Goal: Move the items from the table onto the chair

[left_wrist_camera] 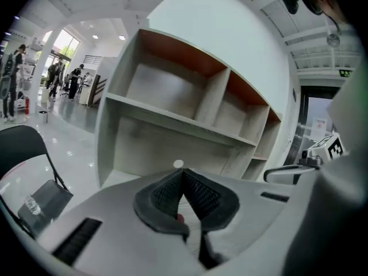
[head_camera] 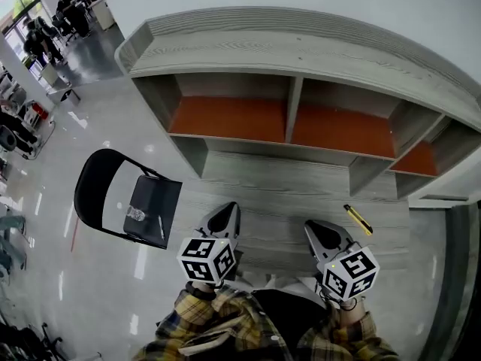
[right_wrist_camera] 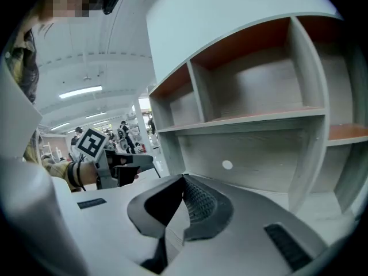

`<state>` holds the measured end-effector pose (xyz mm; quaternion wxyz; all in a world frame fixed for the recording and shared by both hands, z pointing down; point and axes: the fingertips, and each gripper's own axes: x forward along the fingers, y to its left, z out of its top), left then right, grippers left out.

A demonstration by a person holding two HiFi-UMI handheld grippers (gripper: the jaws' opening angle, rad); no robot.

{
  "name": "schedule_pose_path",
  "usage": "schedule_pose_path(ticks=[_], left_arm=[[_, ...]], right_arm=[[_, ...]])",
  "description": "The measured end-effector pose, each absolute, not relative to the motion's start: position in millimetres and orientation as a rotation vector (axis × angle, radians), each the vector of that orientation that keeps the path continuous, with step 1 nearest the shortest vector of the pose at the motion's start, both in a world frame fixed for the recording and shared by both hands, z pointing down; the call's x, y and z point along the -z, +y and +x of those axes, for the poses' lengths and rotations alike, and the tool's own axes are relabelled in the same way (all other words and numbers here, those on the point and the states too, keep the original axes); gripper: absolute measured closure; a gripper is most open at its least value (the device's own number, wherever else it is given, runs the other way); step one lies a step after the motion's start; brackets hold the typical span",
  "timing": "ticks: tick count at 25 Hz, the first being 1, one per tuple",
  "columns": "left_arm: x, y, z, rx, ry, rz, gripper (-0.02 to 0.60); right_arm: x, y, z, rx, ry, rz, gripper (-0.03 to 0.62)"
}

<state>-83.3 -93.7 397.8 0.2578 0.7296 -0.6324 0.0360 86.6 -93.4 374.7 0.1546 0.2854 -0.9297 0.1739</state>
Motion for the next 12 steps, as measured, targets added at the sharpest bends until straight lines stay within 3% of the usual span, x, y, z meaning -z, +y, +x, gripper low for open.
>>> schedule_pose_path(ticks=[7,12], left_arm=[[-386,-96,20,-0.157,-1.593,2.138,0.577],[-380,-92,58,-0.202,-1.505,2.219,0.578]], right_arm=[[-380,-94,158,-0.496,-2.655,0.912,0.577],[-379,-89,171,-0.509,-2.656,0.944,0.577]])
